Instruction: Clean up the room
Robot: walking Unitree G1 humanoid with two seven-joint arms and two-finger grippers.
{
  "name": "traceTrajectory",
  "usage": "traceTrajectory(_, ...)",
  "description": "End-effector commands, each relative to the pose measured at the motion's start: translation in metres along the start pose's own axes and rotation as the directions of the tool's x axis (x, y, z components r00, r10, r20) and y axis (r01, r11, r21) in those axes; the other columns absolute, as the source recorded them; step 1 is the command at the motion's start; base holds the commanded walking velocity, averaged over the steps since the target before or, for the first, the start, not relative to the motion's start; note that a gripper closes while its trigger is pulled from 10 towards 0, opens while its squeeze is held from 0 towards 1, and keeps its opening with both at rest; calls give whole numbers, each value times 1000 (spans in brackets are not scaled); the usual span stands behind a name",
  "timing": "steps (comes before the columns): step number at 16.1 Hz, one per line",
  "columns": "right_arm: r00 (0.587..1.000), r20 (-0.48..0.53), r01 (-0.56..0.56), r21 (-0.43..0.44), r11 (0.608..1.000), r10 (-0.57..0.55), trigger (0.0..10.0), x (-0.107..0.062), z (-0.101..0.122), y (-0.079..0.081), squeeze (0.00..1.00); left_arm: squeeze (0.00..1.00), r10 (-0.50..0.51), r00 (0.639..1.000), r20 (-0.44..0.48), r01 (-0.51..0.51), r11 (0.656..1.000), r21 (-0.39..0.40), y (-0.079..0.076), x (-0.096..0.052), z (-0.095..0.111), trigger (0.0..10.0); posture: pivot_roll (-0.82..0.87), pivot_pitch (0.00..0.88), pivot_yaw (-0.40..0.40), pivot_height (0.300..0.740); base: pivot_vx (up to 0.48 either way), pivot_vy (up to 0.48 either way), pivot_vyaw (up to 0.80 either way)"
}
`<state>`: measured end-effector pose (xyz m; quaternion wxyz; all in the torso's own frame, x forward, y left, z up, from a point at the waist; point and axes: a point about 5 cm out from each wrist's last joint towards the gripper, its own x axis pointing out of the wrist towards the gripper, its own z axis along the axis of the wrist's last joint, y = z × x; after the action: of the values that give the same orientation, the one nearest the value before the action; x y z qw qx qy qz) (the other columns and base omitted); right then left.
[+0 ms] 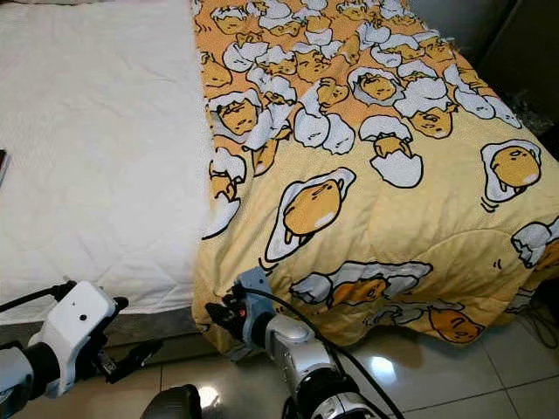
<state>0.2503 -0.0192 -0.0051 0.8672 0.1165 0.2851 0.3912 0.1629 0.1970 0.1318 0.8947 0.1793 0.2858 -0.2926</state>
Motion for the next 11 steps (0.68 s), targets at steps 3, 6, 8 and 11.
traceTrajectory(3, 995, 38, -94, 100, 991, 90, 10000, 18, -8, 41, 1000, 0, 0, 1000, 1, 0, 1000, 8, -2, 0, 0, 10000, 322, 115, -39, 740, 0, 0, 0)
traceTrajectory(6, 995, 38, -94, 100, 991, 90, 10000, 18, -8, 41, 1000, 0, 0, 1000, 1, 0, 1000, 8, -2, 0, 0, 10000, 322, 115, -39, 740, 0, 0, 0)
traceTrajectory(8, 995, 38, -94, 100, 991, 90, 10000, 18, -8, 41, 1000, 0, 0, 1000, 1, 0, 1000, 8, -2, 0, 0, 10000, 322, 115, -39, 740, 0, 0, 0)
traceTrajectory(11, 969, -148, 167, -185, 968, -196, 10000, -22, 4, -50, 1000, 0, 53, 996, 72, -51, 998, -30, 30, 71, 2, 10000, 60, 0, 35, 740, 0, 0, 0)
